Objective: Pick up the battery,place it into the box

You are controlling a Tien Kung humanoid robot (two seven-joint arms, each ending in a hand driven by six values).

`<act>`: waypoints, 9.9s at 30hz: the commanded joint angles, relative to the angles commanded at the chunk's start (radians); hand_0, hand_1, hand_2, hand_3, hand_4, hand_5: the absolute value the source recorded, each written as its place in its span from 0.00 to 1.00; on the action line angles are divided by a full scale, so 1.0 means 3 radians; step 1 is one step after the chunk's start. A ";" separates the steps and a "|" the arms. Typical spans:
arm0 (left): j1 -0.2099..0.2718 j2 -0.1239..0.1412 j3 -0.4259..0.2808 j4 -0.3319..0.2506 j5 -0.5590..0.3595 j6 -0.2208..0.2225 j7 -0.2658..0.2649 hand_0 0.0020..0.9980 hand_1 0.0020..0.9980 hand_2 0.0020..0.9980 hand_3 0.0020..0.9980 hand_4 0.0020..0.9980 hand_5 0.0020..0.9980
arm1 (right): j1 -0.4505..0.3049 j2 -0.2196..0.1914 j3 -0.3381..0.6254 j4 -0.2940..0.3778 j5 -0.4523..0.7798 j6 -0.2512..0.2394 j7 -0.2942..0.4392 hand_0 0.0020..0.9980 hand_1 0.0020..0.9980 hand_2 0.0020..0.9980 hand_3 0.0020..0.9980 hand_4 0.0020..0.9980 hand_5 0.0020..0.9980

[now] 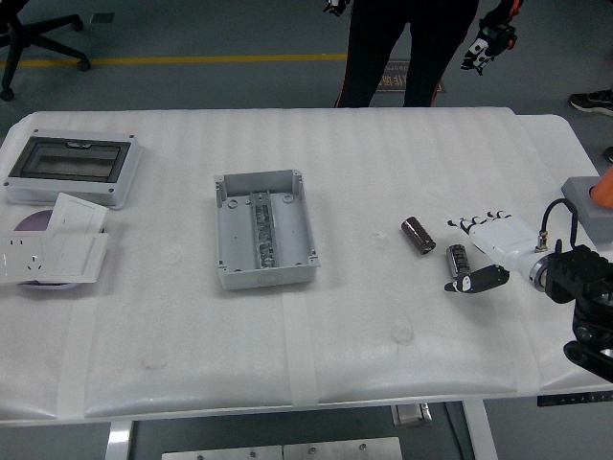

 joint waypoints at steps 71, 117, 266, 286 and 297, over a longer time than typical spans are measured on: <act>0.0047 -0.0005 -0.0197 0.0005 0.0161 0.0002 0.0082 0.37 0.61 0.52 0.33 0.48 0.40 | 0.0541 0.1797 -0.0172 -0.0418 0.0843 -0.0633 0.0256 0.86 0.75 0.80 1.00 0.79 0.39; -0.0008 -0.0005 -0.0098 0.0004 0.0050 -0.0005 0.0061 0.37 0.61 0.50 0.32 0.46 0.36 | 0.1314 0.0525 -0.1337 -0.0606 -0.0041 -0.0007 0.0295 0.91 0.78 0.88 0.97 0.90 0.42; -0.0015 -0.0023 -0.0232 0.0006 0.0330 -0.0126 0.0214 0.38 0.61 0.50 0.29 0.47 0.33 | 0.1065 0.1525 -0.0552 -0.0323 0.1378 -0.0226 0.0472 0.81 0.66 0.71 0.75 0.61 0.34; -0.0029 -0.0019 -0.0305 0.0006 0.0387 -0.0138 0.0256 0.37 0.60 0.42 0.29 0.46 0.31 | 0.1034 0.1550 -0.0527 -0.0496 0.1406 -0.0196 0.0496 0.84 0.71 0.82 1.00 0.87 0.46; -0.0016 -0.0016 -0.0308 0.0006 0.0386 -0.0137 0.0256 0.37 0.60 0.42 0.28 0.47 0.30 | 0.0803 0.1255 0.0177 -0.0141 0.1253 -0.0241 0.0486 0.84 0.69 0.80 1.00 0.87 0.47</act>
